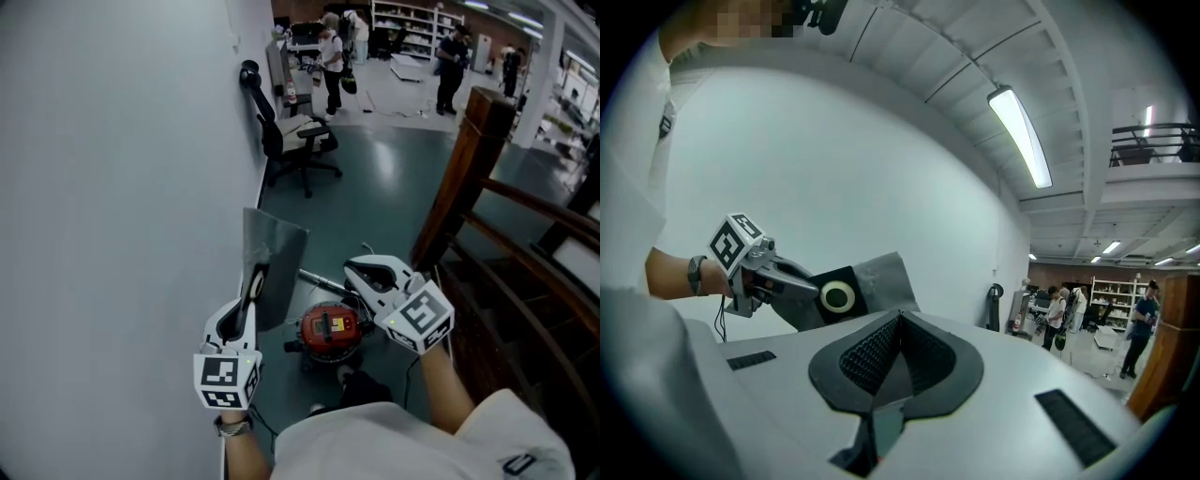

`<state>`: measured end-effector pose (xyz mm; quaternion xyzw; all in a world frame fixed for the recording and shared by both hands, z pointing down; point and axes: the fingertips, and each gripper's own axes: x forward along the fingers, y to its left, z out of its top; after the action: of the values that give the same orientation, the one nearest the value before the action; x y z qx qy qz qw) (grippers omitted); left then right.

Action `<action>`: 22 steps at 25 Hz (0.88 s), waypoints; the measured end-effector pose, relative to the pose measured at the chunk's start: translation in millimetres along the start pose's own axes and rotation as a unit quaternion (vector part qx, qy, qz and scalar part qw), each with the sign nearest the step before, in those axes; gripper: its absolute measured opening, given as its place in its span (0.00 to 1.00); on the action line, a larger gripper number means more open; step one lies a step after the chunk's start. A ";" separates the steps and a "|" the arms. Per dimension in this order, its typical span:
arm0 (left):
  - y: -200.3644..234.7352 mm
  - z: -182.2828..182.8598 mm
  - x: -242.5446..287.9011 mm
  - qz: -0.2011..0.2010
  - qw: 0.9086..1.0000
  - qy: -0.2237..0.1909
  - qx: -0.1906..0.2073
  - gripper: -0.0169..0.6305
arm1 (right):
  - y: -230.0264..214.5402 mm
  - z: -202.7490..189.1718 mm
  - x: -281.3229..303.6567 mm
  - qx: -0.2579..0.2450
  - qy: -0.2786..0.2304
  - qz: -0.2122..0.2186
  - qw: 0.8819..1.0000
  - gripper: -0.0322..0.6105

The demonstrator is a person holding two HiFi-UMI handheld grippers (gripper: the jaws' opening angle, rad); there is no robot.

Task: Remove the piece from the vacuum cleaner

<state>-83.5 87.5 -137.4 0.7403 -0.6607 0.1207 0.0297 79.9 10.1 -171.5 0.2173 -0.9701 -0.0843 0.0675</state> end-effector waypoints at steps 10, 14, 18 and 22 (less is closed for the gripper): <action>-3.6 15.4 -11.6 -0.005 1.000 -0.016 0.013 0.07 | 0.5 6.0 -6.4 -0.051 0.015 -0.025 0.998 0.09; -3.5 16.2 -11.9 -0.005 1.000 -0.018 0.013 0.07 | 0.5 5.3 -6.1 -0.040 0.013 -0.025 0.999 0.09; -4.0 16.2 -11.9 -0.005 1.000 -0.015 0.011 0.07 | -0.3 7.4 -7.0 -0.035 0.011 -0.023 0.999 0.09; -3.7 15.5 -11.4 -0.005 1.000 -0.012 0.009 0.07 | -1.6 9.7 -6.6 -0.033 0.012 -0.024 0.999 0.09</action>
<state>-78.8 95.9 -154.5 0.7455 -0.6558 0.1181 0.0157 84.9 12.9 -181.9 0.2395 -0.9603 -0.1153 0.0842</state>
